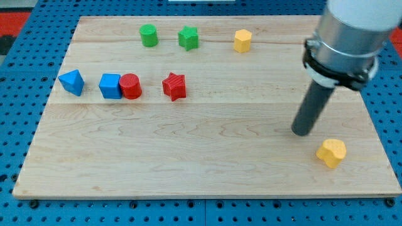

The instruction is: Slide the yellow hexagon close to the green star

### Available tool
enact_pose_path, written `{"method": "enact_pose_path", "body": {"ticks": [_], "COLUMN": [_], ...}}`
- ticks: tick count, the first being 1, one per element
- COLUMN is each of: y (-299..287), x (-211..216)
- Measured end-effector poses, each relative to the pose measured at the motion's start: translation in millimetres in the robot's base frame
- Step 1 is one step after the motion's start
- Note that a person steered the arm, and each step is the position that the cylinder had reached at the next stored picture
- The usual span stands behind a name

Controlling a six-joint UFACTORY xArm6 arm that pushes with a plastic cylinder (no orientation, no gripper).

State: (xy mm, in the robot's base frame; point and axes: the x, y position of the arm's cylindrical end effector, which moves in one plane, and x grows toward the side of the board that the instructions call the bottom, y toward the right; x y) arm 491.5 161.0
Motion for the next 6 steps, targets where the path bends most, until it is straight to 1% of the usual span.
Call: {"method": "enact_pose_path", "body": {"ticks": [1, 2, 3, 6], "y": [18, 24, 24, 24], "x": [-65, -150, -166, -194]}}
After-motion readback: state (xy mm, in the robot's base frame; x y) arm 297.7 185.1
